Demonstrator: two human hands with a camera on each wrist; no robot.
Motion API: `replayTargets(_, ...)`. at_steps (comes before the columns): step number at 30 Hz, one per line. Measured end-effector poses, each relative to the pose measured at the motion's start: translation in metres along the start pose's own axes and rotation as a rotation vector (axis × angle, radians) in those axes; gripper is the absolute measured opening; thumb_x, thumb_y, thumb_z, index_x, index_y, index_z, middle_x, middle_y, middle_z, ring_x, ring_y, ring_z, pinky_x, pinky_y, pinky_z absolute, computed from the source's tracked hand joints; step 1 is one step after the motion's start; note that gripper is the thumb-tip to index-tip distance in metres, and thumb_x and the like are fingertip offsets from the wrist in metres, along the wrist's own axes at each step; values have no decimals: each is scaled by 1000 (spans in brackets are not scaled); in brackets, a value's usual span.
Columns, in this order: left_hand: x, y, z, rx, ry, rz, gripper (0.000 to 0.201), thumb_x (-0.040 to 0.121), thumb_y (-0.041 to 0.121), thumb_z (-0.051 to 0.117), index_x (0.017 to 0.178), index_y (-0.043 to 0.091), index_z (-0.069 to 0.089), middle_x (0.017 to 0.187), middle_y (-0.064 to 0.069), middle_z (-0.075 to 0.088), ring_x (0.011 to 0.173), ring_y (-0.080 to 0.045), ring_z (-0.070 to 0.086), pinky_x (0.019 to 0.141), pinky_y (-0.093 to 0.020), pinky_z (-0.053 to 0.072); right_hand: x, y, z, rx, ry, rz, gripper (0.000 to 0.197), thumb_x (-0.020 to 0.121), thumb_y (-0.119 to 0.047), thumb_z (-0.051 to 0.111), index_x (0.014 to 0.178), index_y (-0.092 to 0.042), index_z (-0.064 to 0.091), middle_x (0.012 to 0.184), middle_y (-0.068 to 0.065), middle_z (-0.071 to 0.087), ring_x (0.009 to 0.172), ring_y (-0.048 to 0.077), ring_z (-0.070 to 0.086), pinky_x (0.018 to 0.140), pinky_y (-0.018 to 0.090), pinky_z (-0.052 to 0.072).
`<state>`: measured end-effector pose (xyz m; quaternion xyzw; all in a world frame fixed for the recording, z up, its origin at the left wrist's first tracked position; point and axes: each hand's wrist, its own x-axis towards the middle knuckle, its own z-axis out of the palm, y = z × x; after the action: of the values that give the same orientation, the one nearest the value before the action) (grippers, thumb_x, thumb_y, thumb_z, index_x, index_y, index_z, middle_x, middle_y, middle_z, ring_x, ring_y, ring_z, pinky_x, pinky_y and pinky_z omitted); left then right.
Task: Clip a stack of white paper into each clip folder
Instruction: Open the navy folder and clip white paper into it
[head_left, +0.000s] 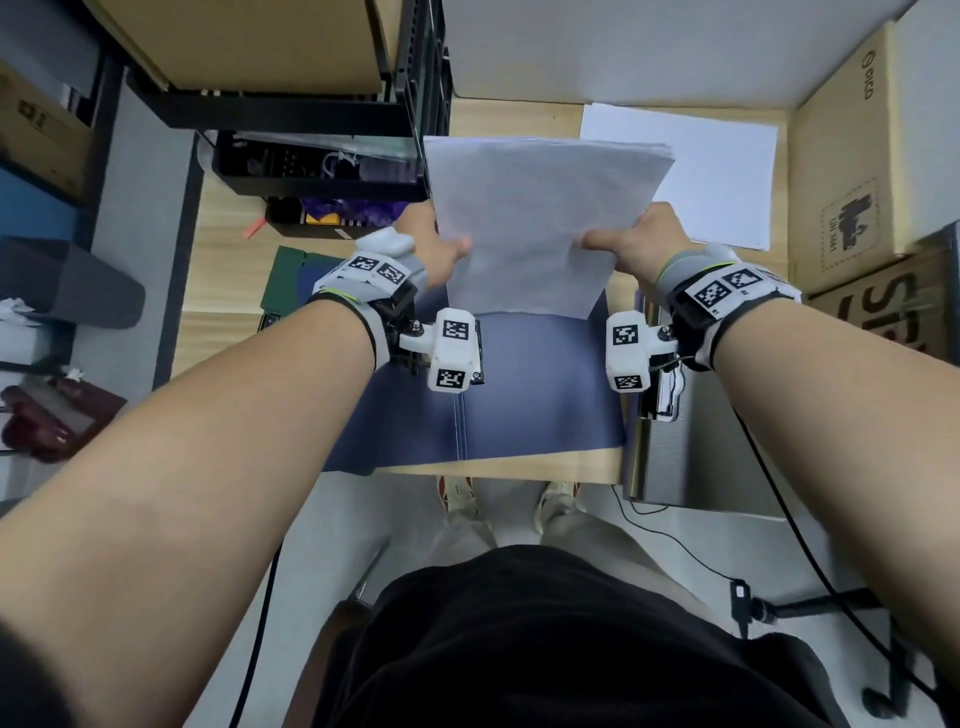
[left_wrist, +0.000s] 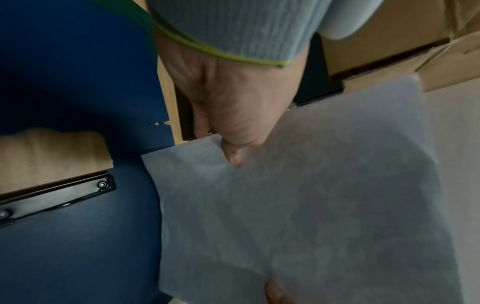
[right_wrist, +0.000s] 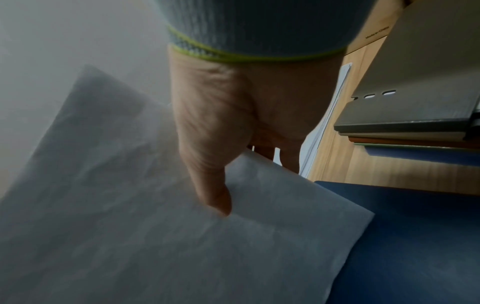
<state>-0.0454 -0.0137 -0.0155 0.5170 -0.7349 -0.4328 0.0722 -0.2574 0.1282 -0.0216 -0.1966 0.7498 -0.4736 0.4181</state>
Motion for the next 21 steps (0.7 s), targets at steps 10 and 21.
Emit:
replayTargets(10,5,-9,11,107,-57,-104,41,88,34,69,120,9,64,114,-2,68,101,-24,65,94,-36,50,6,4,2,-171,6,4,32,84,-20,77,114,-11,70,110,2,72,103,19,69,94,33,53)
replayTargets(21,10,-33,41,227,-328,-215,72,64,65,57,111,12,67,106,-4,71,93,-25,67,89,-44,55,-10,5,-8,-643,-64,343,54,78,-63,68,103,-16,55,69,11,65,52,28,61,54,33,51)
